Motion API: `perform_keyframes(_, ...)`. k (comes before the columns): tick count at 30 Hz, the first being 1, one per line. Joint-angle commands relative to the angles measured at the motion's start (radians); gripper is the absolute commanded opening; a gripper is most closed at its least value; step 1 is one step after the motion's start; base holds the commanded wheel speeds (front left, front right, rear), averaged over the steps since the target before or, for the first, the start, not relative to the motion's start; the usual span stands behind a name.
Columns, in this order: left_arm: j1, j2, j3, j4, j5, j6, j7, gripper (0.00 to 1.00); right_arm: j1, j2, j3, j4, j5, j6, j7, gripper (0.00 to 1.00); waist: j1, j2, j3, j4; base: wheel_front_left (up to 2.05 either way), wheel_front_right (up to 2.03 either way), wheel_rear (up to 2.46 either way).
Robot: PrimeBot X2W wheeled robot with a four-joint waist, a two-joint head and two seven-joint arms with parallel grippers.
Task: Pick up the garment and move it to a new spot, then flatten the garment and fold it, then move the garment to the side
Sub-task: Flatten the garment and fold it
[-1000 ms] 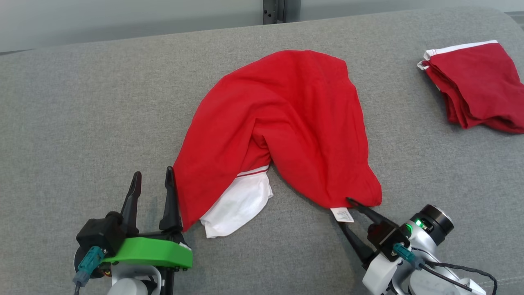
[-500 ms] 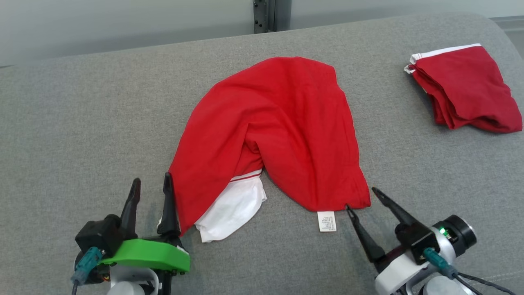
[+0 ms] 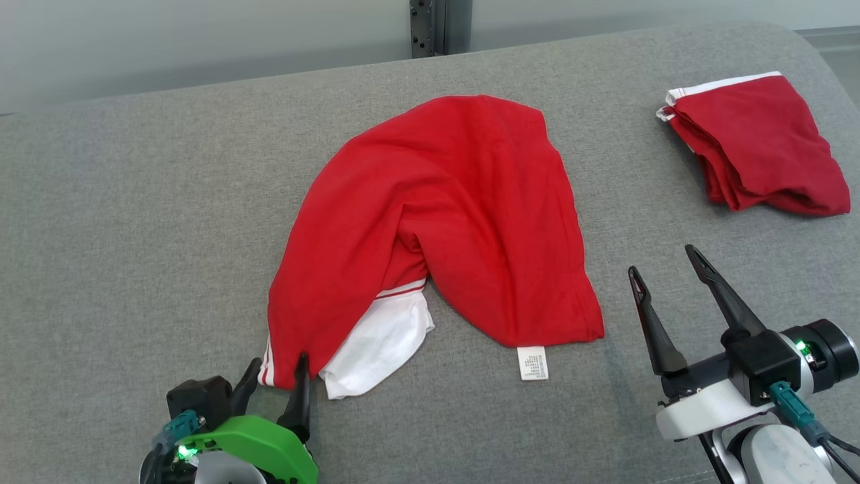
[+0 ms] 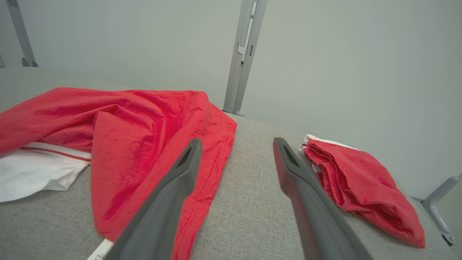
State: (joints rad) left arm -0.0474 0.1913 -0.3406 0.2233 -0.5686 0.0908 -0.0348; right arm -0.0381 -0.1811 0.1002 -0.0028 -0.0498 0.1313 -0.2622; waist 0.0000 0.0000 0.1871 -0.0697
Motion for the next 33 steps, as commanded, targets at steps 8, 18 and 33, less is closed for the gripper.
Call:
perform_keyframes(8,-0.061,0.009,0.022,0.031,0.006,-0.005,-0.06,0.0,-0.004,0.027,-0.027,-0.031,-0.01,-0.001,-0.003,1.0,0.0,0.0,0.019,-0.005,0.0,0.0,0.0)
perform_keyframes(18,-0.246,0.036,0.059,0.043,0.066,0.007,-0.17,0.0,-0.031,0.067,-0.037,-0.027,-0.008,-0.001,-0.004,1.0,0.0,0.0,0.057,-0.018,0.0,0.0,0.0)
perform_keyframes(33,-0.478,0.047,0.072,0.381,0.08,-0.034,-0.202,0.27,-0.071,0.093,-0.047,0.004,-0.001,-0.001,-0.004,1.0,0.0,0.0,0.09,-0.078,0.0,0.0,0.0)
